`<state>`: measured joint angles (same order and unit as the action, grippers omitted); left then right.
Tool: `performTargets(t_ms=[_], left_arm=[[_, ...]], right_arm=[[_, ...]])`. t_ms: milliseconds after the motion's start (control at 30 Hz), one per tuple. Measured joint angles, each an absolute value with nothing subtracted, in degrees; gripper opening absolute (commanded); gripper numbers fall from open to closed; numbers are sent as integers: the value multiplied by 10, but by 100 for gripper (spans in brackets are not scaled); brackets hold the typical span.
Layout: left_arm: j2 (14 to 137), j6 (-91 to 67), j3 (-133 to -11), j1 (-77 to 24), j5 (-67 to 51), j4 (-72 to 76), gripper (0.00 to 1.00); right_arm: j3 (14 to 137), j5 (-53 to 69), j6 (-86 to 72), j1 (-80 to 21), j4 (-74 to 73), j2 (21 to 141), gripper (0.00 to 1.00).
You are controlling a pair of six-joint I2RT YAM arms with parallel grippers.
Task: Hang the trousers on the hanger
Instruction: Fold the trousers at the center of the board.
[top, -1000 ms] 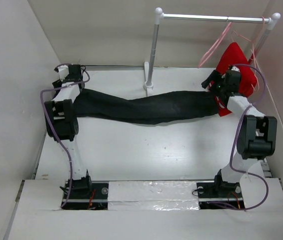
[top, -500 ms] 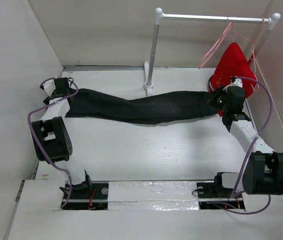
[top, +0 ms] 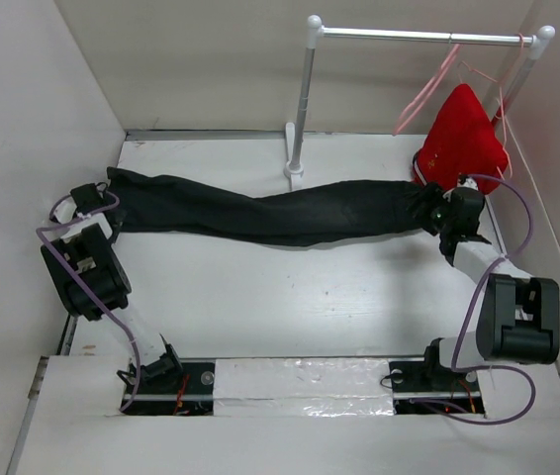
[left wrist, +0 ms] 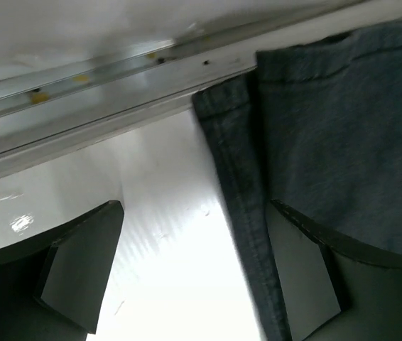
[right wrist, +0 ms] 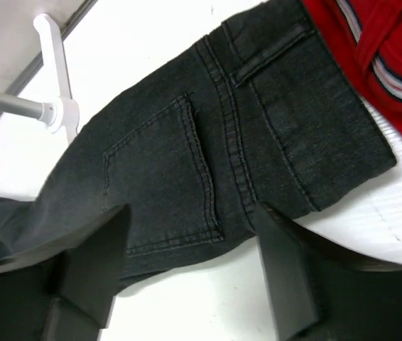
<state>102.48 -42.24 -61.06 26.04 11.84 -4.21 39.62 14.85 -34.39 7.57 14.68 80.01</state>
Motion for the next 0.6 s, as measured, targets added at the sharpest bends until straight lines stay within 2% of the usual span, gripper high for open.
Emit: performTargets(t_ms=[100,300,367,533,600], left_arm=[[1026,-438,-606,266,95,-11,82],[1041,-456,-605,265,52,50,81],[1046,-461,-608,265,43,63,74],[1062,-469,-621,256,51,67,66],[1070,-472,-631,251,56,64,46]], right_arm=[[396,164,-355,90,161,824,87],[385,175,-386,140,194,848,83],[374,175,-398,155,208,852,82],[363,180,-424,172,230,881,81],[363,185,-431,174,237,896,81]])
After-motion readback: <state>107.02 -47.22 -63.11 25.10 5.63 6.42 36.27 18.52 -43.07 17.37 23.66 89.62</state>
